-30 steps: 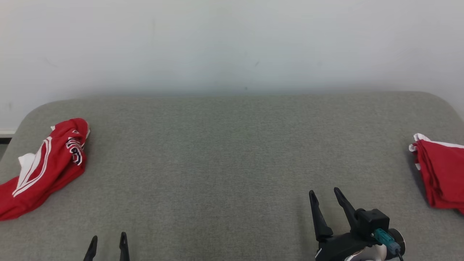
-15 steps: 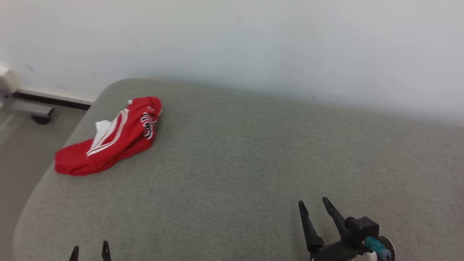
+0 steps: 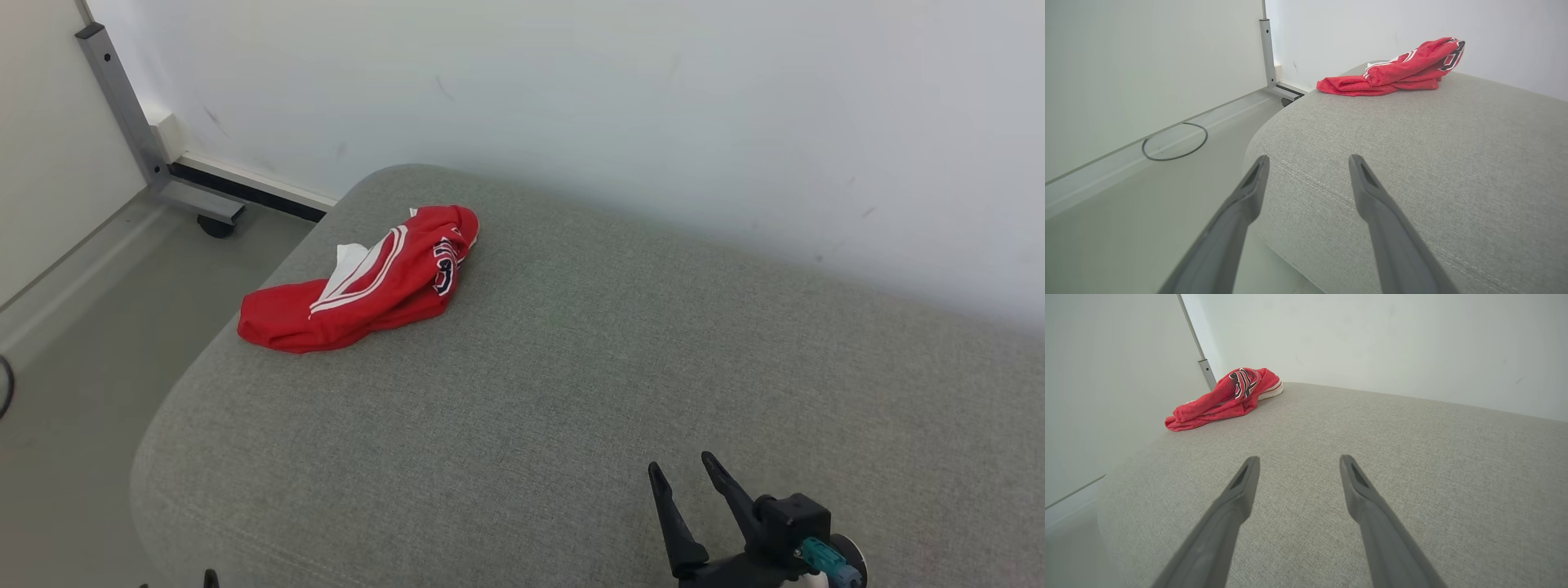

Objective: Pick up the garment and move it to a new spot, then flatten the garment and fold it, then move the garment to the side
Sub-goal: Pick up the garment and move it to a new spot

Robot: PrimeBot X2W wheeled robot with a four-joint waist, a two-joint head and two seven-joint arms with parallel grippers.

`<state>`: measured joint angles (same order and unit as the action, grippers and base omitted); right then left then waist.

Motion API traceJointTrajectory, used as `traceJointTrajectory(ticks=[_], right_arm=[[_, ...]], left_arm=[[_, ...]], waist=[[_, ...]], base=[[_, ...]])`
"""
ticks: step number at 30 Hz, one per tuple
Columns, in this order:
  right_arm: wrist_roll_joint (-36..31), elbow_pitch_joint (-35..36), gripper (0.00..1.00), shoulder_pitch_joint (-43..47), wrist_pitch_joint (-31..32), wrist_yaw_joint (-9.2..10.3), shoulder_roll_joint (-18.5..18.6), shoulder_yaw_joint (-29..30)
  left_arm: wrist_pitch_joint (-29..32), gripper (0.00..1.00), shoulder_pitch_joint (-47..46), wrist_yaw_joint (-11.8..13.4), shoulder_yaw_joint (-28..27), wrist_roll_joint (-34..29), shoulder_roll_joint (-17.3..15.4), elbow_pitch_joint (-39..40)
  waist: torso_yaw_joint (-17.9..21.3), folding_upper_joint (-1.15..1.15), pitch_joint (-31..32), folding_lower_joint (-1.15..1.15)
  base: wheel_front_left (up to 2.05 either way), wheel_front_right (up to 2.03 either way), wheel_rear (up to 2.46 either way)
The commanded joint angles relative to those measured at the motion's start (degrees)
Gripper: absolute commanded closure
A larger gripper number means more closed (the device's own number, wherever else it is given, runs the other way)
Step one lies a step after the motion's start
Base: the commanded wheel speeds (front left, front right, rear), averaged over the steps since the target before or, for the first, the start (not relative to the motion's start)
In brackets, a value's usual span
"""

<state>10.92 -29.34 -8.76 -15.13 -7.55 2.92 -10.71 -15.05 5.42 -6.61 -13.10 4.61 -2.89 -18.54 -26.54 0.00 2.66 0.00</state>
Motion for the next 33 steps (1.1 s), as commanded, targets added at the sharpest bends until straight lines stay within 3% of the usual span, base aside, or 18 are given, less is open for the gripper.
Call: traceJointTrajectory(ticks=[1,9,17,25,33], right_arm=[[0.17,0.09,0.0,0.34,0.01,0.14,-0.05,-0.37],[-1.29,0.21,0.0,-0.67,0.01,0.14,-0.05,-0.03],[-3.86,1.26,0.0,-2.83,0.01,0.14,-0.04,0.57],[-5.77,3.44,0.0,-5.77,0.02,0.14,1.45,1.07],[-5.31,7.46,0.0,-8.58,0.02,0.14,3.77,0.74]], left_arm=[[-0.18,0.0,0.0,-0.27,-0.37,0.58,0.01,-0.25],[-0.18,0.0,-3.18,-0.75,-0.48,2.93,-0.13,-1.44],[-0.18,0.0,-10.15,-0.79,0.22,5.26,-3.51,-3.71],[-0.18,0.0,-22.42,-0.8,7.65,11.4,-12.04,-8.43],[0.81,0.0,-35.12,-0.81,11.24,17.69,-19.43,-18.03]], waist=[[-0.04,0.0,-0.1,0.0],[3.09,0.0,-2.7,0.0],[7.04,0.0,-7.67,0.0],[11.34,0.0,-14.66,0.0],[16.0,0.0,-20.6,0.0]], base=[[0.0,0.0,0.0],[0.0,0.0,0.0],[0.0,0.0,0.0],[0.0,0.0,0.0],[0.0,0.0,0.0]])
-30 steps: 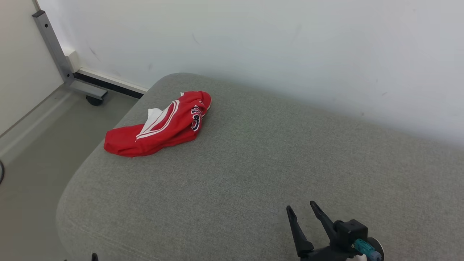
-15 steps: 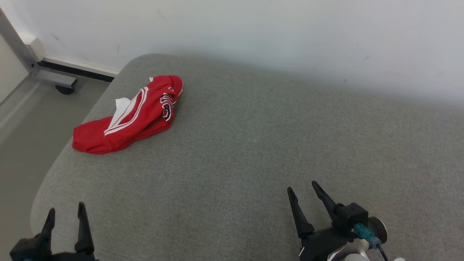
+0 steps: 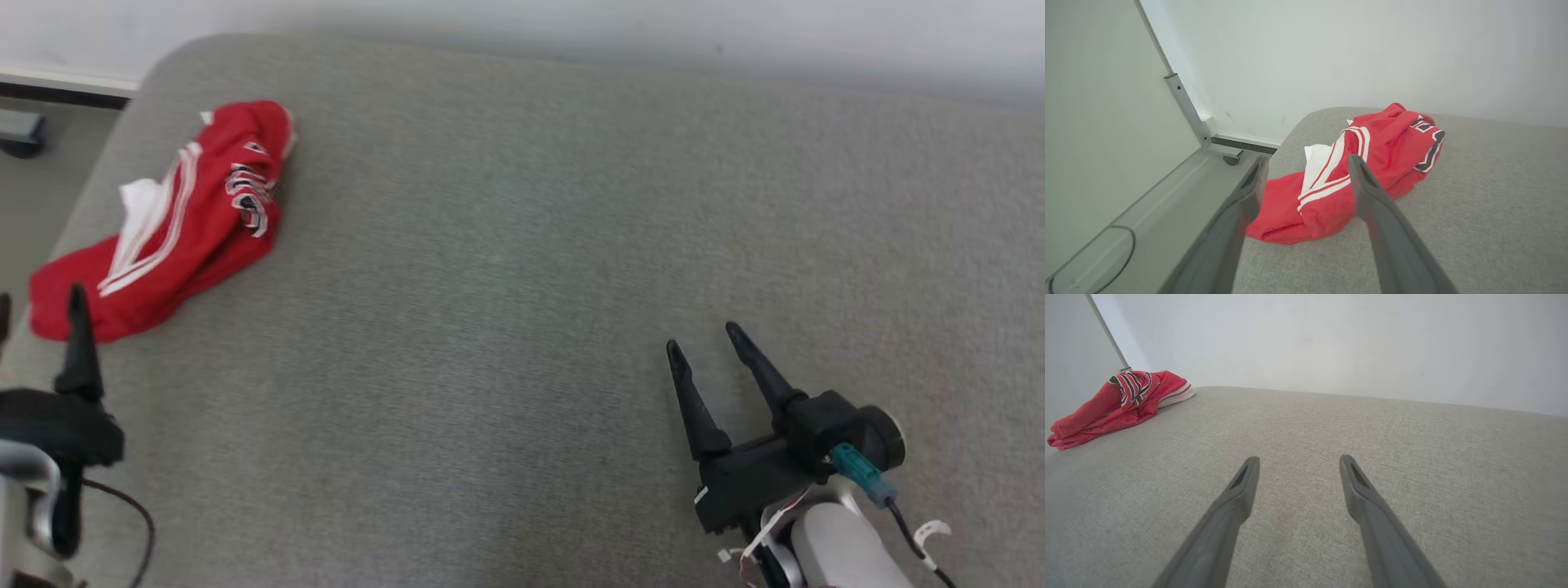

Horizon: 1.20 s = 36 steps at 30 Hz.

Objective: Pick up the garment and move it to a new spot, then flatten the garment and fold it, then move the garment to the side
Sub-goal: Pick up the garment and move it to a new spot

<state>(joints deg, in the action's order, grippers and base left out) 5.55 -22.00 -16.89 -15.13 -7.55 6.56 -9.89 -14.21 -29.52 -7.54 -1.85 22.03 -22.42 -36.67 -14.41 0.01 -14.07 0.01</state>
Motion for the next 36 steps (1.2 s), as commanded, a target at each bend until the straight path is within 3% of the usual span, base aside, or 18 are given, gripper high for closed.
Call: traceJointTrajectory(ticks=[1,9,20,21,22,28,36], right_arm=[[-0.02,0.76,0.0,-0.76,0.02,0.14,0.47,-0.17],[-0.08,4.15,0.0,-2.02,0.02,0.14,2.23,-0.32],[-0.68,5.2,0.0,-1.51,0.02,0.14,2.85,0.96],[-0.69,5.1,0.0,-1.45,0.02,0.14,2.81,0.95],[-0.75,4.98,0.0,-1.4,0.02,0.14,2.62,0.95],[-0.53,4.59,0.0,-1.3,0.03,0.14,1.67,1.15],[0.63,2.5,0.0,0.18,0.02,0.14,-0.52,0.74]], left_arm=[[0.52,0.0,-1.48,0.13,0.52,1.25,-1.11,-1.37],[4.02,0.0,-9.34,0.12,1.01,6.49,-5.23,-12.69],[3.28,0.0,-13.69,0.43,0.85,8.0,-3.84,-25.03],[3.04,0.65,-14.0,0.41,1.14,7.71,-3.79,-25.62],[2.54,1.0,-14.2,0.39,1.17,7.76,-3.72,-26.16],[-0.05,1.0,-16.03,0.21,2.48,6.69,-5.02,-26.2],[-0.97,1.0,-17.16,0.11,7.76,7.22,-4.82,-16.5]], waist=[[4.48,-0.01,-4.51,-0.01],[8.3,-0.01,-8.16,-0.01],[9.88,-0.01,-10.29,-0.01],[9.93,-0.01,-10.22,-0.01],[9.97,-0.01,-10.06,-0.01],[10.14,-0.01,-8.45,-0.01],[11.58,-0.01,-2.18,-0.01]], base=[[0.0,0.0,0.0],[0.0,0.0,0.0],[0.0,0.0,0.0],[0.0,0.0,0.0],[0.0,0.0,0.0],[0.0,0.0,0.0],[0.0,0.0,0.0]])
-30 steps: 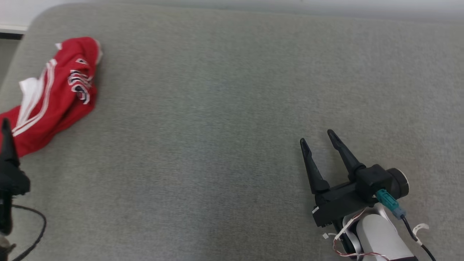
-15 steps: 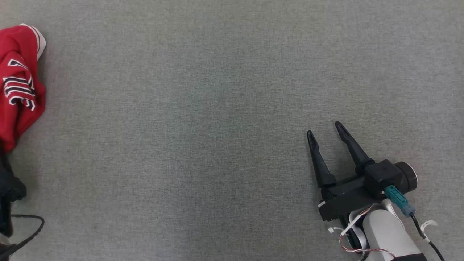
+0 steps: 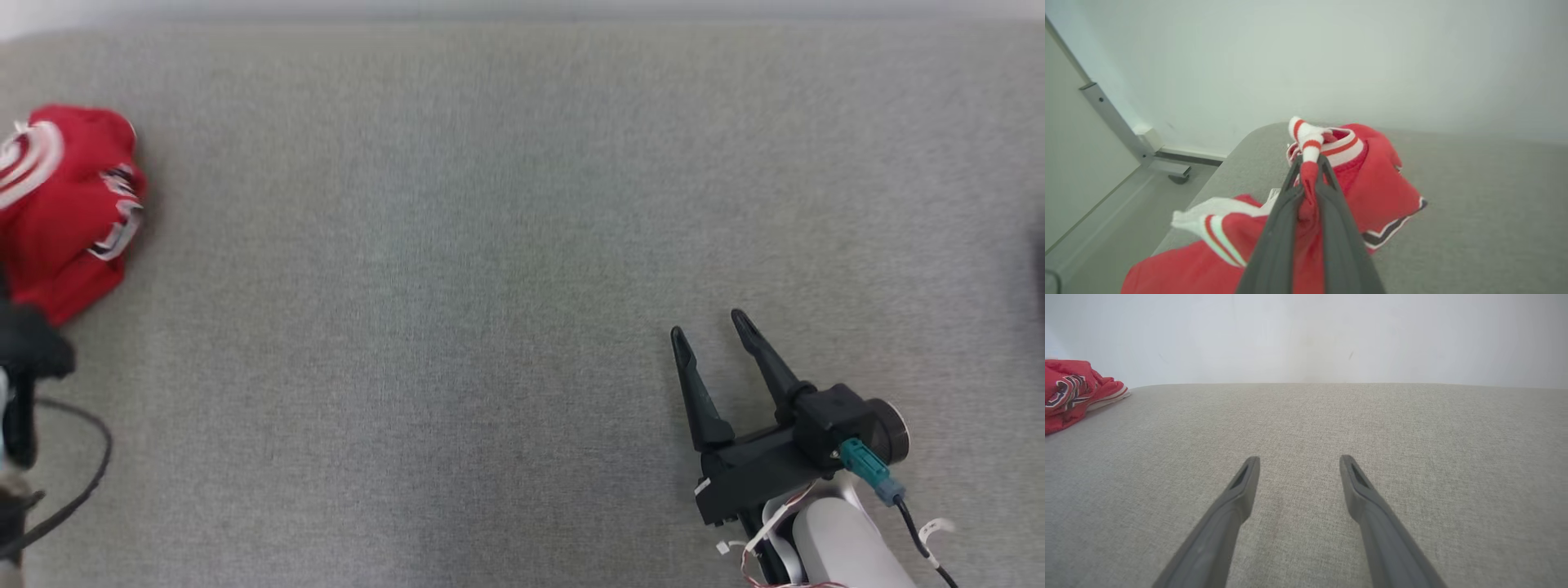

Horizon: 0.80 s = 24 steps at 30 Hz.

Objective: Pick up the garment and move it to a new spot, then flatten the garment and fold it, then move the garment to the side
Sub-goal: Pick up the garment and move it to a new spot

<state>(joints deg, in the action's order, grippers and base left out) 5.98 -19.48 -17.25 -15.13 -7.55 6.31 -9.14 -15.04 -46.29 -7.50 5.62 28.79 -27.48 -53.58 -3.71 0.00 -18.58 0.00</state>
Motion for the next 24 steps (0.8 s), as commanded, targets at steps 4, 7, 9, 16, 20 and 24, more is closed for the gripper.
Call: traceJointTrajectory(ticks=[4,7,9,16,20,24], right_arm=[[0.65,-0.91,0.0,1.72,0.02,0.14,-1.3,0.43],[1.03,-1.83,0.0,2.6,0.02,0.14,-1.96,0.53],[1.0,-2.32,0.0,2.82,0.02,0.14,-2.35,0.53],[1.46,-3.39,0.0,3.57,0.02,0.14,-3.04,0.94],[1.36,-3.8,0.0,3.59,0.02,0.14,-3.26,0.83],[1.35,-4.1,0.0,3.59,0.02,0.14,-3.32,0.85]], left_arm=[[-0.17,1.0,0.76,0.06,2.68,1.55,1.81,7.06],[-0.18,1.0,2.53,0.06,3.38,2.69,4.6,11.01],[-0.17,1.0,3.63,0.05,3.74,3.16,6.88,13.39],[-0.19,1.0,9.15,0.05,8.81,3.99,13.58,19.53],[-0.19,1.0,10.64,0.04,11.46,4.66,17.65,21.59],[-0.18,1.0,11.17,0.04,17.65,5.66,21.62,23.12]], waist=[[2.06,0.0,5.34,0.0],[3.18,0.0,7.54,0.0],[4.11,0.0,8.75,0.0],[6.97,0.0,11.04,0.0],[8.46,0.0,11.56,0.0],[10.13,0.0,11.95,0.0]], base=[[0.0,0.0,0.0],[0.0,0.0,0.0],[0.0,0.0,0.0],[0.0,0.0,0.0],[0.0,0.0,0.0],[0.0,0.0,0.0]])
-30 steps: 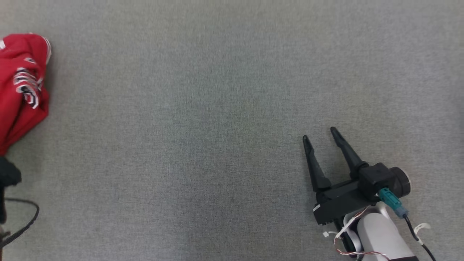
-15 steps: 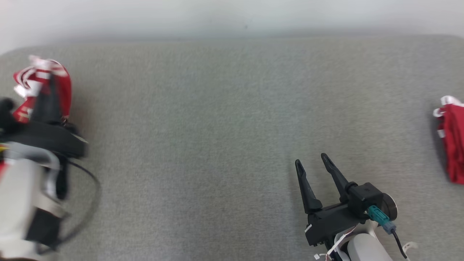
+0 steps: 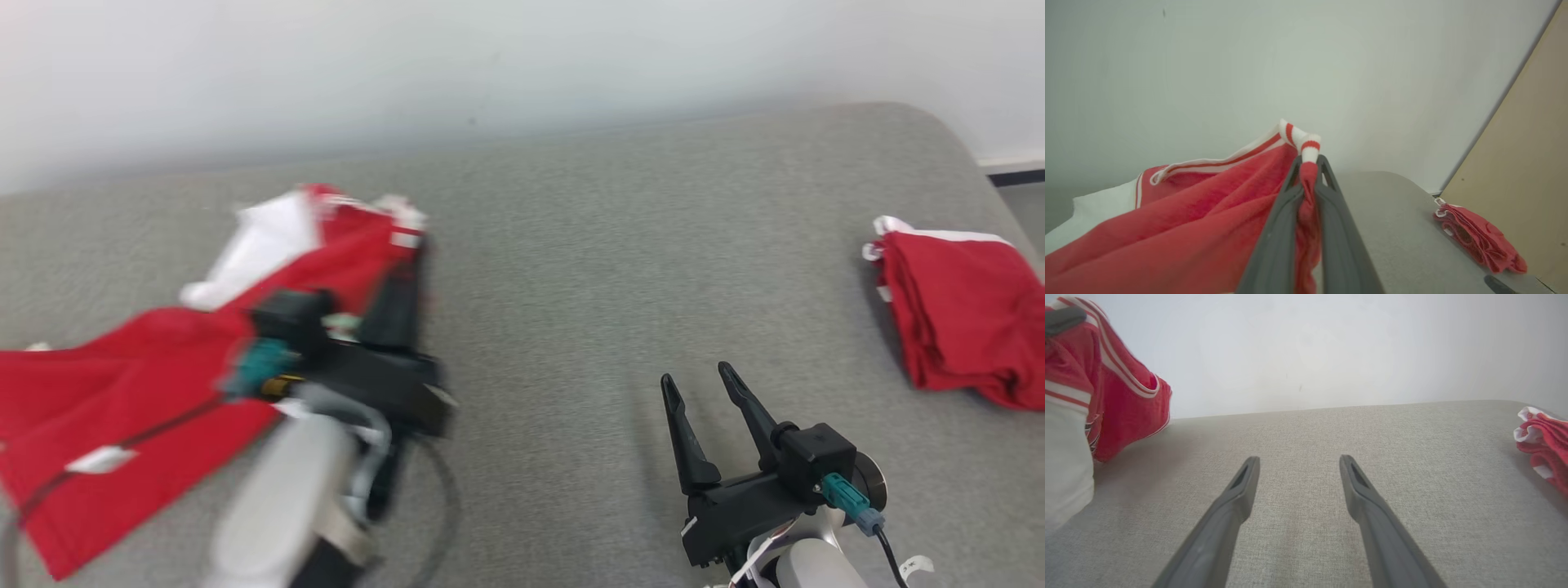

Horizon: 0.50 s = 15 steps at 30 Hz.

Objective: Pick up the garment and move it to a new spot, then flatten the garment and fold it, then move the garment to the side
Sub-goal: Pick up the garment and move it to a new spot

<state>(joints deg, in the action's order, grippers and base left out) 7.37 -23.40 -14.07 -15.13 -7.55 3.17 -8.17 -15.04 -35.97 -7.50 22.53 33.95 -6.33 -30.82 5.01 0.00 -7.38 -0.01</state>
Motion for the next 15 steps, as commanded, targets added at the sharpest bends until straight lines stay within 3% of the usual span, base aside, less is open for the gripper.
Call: traceJointTrajectory(ticks=[1,9,15], right_arm=[[-0.03,-0.21,0.0,0.32,0.02,0.14,-0.22,-0.1],[0.71,-0.76,0.0,-0.09,0.02,0.14,-0.33,-0.46],[1.51,-0.84,0.0,0.34,0.02,0.14,-0.35,-0.31]], left_arm=[[-0.19,1.0,0.36,0.04,2.37,0.93,1.04,0.92],[-0.19,1.0,-3.22,0.04,13.66,5.13,3.22,8.08],[-0.19,1.0,-4.64,0.05,13.6,6.89,3.43,14.71]], waist=[[1.88,0.0,0.8,0.01],[5.64,0.0,0.81,0.01],[7.08,0.0,0.54,0.01]], base=[[0.0,0.0,0.0],[0.0,0.0,0.0],[0.0,0.0,0.0]])
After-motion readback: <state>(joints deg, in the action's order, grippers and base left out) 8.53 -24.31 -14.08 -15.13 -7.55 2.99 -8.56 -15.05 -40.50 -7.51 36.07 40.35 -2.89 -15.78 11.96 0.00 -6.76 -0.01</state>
